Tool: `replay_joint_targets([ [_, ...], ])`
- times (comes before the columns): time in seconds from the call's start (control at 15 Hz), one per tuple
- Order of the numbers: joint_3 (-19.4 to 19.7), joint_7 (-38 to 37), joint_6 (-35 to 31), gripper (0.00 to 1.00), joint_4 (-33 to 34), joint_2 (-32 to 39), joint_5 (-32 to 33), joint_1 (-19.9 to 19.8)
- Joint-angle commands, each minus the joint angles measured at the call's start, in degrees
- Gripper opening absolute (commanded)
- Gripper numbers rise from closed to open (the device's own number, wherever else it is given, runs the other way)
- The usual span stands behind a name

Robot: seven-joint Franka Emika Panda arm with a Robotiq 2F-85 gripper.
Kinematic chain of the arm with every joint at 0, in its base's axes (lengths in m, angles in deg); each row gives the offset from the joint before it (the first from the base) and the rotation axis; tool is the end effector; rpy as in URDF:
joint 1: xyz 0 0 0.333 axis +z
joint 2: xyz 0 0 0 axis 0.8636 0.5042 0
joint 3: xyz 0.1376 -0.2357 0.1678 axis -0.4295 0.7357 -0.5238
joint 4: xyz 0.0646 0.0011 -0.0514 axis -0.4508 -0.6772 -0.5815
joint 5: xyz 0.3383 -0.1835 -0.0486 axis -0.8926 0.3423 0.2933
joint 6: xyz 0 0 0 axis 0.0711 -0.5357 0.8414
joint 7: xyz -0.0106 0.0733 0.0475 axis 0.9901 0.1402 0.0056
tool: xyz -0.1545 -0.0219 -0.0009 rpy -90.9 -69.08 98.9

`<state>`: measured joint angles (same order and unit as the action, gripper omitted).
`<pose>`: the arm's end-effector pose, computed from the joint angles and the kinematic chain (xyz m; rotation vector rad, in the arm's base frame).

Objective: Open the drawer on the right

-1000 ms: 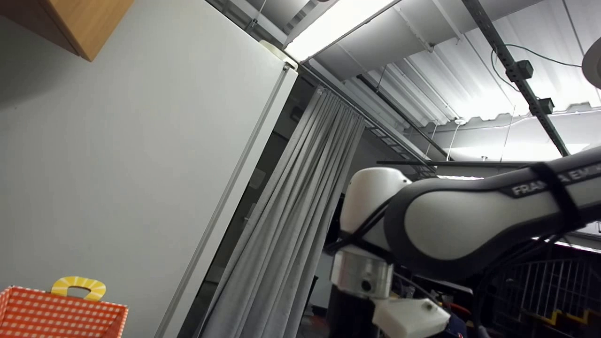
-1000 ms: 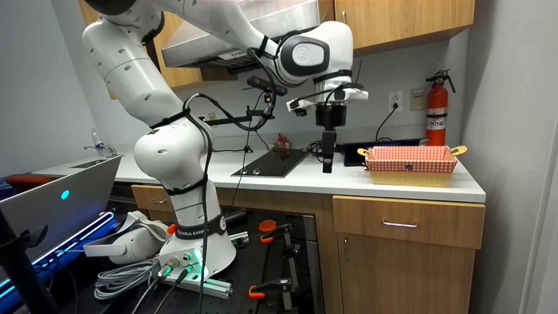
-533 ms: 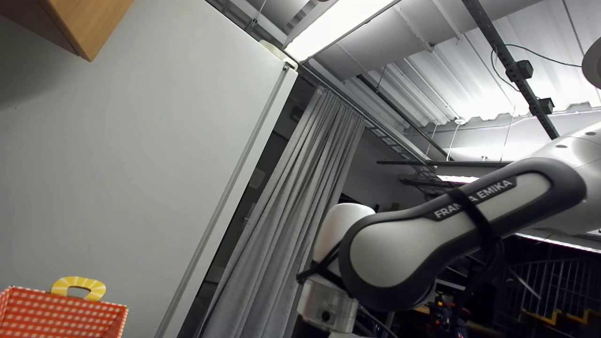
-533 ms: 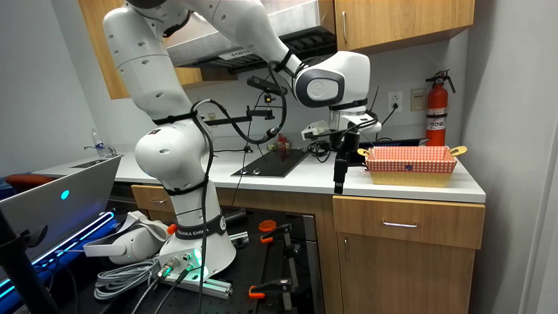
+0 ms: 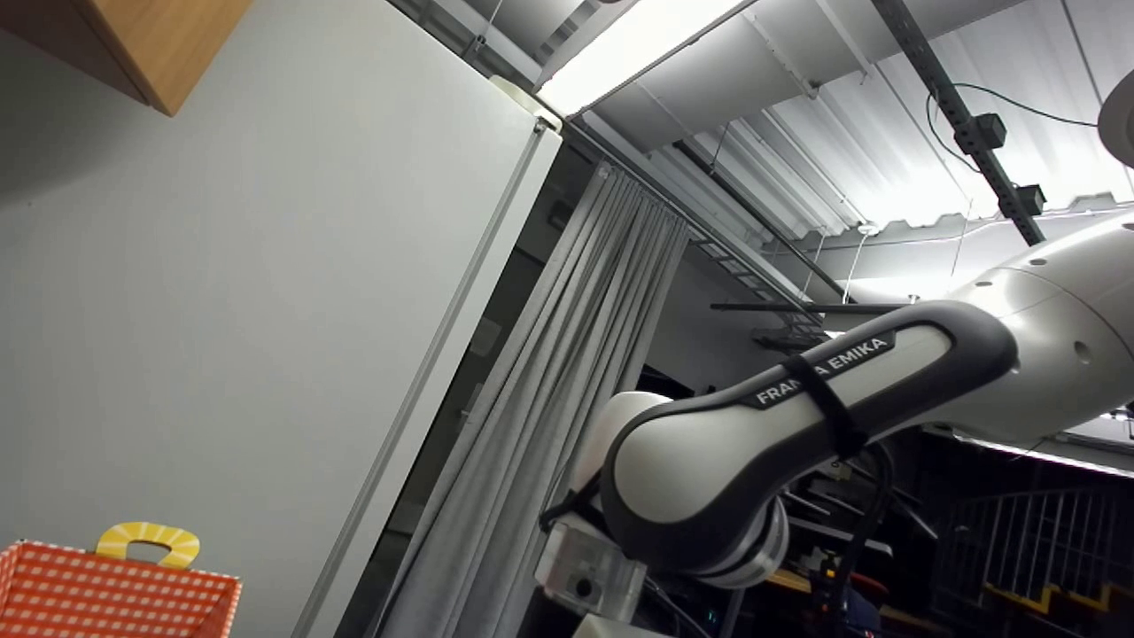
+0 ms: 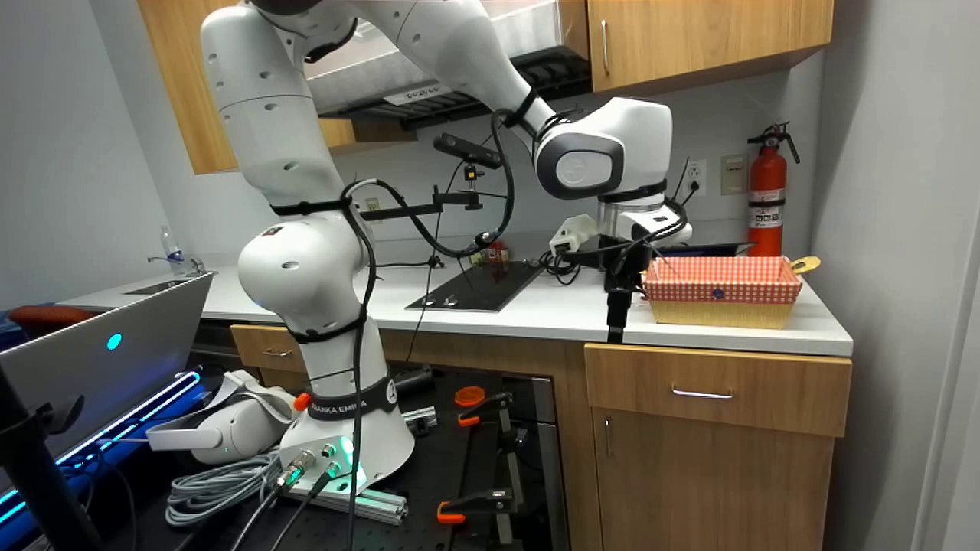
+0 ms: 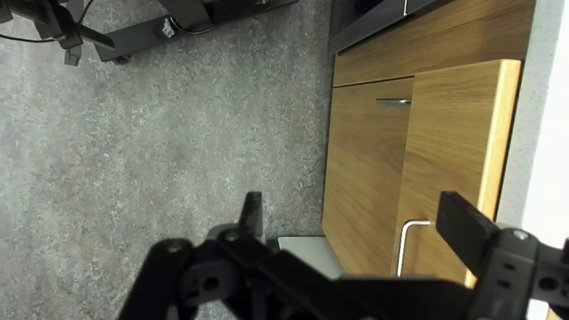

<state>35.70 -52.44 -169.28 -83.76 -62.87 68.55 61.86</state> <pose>0.4303 0.0808 0.2563 -2.9962 0.4166 0.1653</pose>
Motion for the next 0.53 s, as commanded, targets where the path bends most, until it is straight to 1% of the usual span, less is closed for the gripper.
replay_joint_targets([
  [0.0,0.88,-0.07,0.09,1.00,0.05,-0.01,0.11,0.88],
  [0.07,0.64,-0.35,-0.54,1.00,-0.62,0.02,0.13,1.09],
  [0.27,0.16,-3.51,-4.13,1.00,-1.59,2.17,3.25,1.12],
  [0.47,0.31,-7.94,-10.41,1.00,-1.50,6.41,7.62,1.17],
])
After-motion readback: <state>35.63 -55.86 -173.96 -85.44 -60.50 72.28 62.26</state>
